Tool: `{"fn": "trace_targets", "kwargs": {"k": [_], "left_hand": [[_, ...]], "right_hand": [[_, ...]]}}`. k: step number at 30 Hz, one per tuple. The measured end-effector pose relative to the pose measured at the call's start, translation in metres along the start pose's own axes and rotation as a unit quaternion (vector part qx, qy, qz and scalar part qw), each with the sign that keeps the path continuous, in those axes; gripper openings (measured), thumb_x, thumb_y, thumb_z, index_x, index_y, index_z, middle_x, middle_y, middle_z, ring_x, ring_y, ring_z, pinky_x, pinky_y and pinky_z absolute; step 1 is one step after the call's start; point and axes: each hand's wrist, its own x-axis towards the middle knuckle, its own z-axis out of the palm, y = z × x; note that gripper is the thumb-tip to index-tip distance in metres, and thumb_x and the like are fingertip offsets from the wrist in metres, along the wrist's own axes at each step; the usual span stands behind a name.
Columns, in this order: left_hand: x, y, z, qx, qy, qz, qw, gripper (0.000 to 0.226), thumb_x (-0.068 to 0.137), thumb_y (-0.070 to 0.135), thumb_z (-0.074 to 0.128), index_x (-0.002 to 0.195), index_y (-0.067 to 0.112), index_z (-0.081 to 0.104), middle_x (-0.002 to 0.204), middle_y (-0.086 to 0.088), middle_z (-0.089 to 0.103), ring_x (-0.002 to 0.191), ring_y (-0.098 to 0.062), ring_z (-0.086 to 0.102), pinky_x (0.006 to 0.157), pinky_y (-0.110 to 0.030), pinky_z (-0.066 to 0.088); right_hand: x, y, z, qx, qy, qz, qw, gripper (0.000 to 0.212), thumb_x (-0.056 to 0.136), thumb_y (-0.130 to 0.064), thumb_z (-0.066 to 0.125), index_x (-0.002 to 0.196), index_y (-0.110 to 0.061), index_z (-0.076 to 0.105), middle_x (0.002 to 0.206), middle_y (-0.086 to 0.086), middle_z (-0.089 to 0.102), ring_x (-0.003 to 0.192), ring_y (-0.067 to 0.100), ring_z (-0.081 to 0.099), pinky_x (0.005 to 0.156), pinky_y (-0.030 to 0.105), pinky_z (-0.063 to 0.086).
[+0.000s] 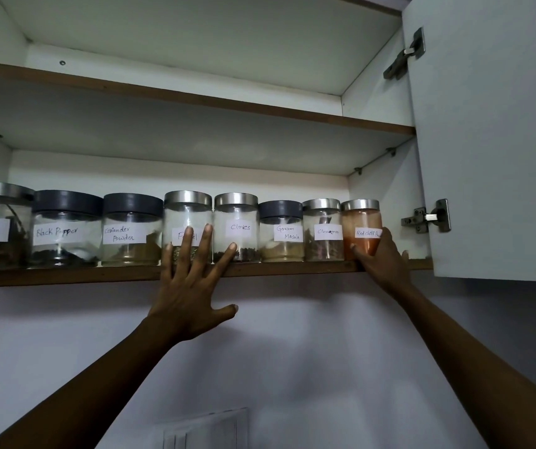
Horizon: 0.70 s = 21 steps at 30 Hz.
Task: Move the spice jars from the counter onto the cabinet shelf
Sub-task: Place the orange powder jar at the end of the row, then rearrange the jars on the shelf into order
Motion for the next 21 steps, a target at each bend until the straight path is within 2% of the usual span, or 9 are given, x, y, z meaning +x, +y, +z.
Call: {"fn": "trace_targets", "kwargs": {"k": [5, 11, 14, 16, 18, 21], "left_hand": [[-0.001, -0.001, 0.002, 0.002, 0.002, 0.000, 1.000, 0.100, 0.065, 0.076, 0.036, 0.149, 0.033, 0.001, 0.157, -0.015, 0.004, 0.144, -0.035, -0.007, 0.110, -0.054, 0.002], [0.000, -0.002, 0.005, 0.006, 0.013, 0.012, 1.000, 0.103, 0.063, 0.078, 0.036, 0.149, 0.032, 0.001, 0.158, -0.011, -0.006, 0.144, -0.035, -0.009, 0.108, -0.057, 0.007], [0.001, -0.002, 0.004, 0.012, -0.002, 0.011, 1.000, 0.105, 0.063, 0.078, 0.035, 0.149, 0.030, -0.001, 0.157, -0.014, -0.002, 0.144, -0.036, -0.009, 0.106, -0.058, 0.008], [0.001, -0.002, 0.003, 0.007, -0.016, 0.012, 1.000, 0.106, 0.063, 0.078, 0.035, 0.149, 0.029, -0.001, 0.157, -0.014, -0.008, 0.143, -0.037, -0.005, 0.106, -0.059, 0.007], [0.002, -0.001, 0.000, 0.000, -0.035, 0.010, 0.999, 0.105, 0.064, 0.078, 0.034, 0.149, 0.028, -0.002, 0.156, -0.012, -0.018, 0.142, -0.037, -0.004, 0.106, -0.058, 0.005], [0.002, -0.003, -0.005, -0.008, -0.065, 0.012, 0.998, 0.102, 0.067, 0.077, 0.029, 0.145, 0.032, -0.018, 0.153, -0.008, -0.030, 0.141, -0.033, -0.018, 0.109, -0.057, -0.006]], "right_hand": [[0.001, -0.001, 0.002, -0.019, -0.015, 0.000, 1.000, 0.067, 0.087, -0.044, 0.055, 0.135, -0.007, 0.029, 0.132, 0.016, 0.051, 0.125, 0.033, 0.045, 0.116, 0.054, 0.005], [0.003, 0.005, 0.002, -0.045, -0.044, 0.009, 0.998, 0.081, 0.089, -0.049, 0.049, 0.145, -0.003, 0.012, 0.144, 0.018, 0.040, 0.133, 0.034, 0.037, 0.115, 0.054, -0.001], [-0.004, 0.002, 0.002, -0.034, -0.044, 0.002, 0.998, 0.091, 0.088, -0.052, 0.050, 0.147, -0.002, 0.002, 0.152, 0.018, 0.024, 0.140, 0.033, 0.025, 0.116, 0.054, -0.001], [-0.017, -0.006, 0.005, -0.051, -0.024, -0.007, 0.998, 0.092, 0.088, -0.052, 0.049, 0.148, -0.004, -0.001, 0.156, 0.017, 0.010, 0.144, 0.031, 0.012, 0.116, 0.055, 0.002], [-0.034, -0.017, 0.010, -0.118, 0.010, -0.056, 0.991, 0.087, 0.090, -0.050, 0.046, 0.148, -0.005, 0.001, 0.157, 0.017, 0.005, 0.145, 0.031, 0.008, 0.116, 0.055, 0.005], [-0.055, -0.044, 0.022, -0.189, 0.077, -0.186, 0.961, 0.080, 0.085, -0.056, 0.033, 0.146, -0.006, 0.019, 0.152, 0.021, 0.023, 0.139, 0.038, 0.024, 0.110, 0.056, 0.020]]}}
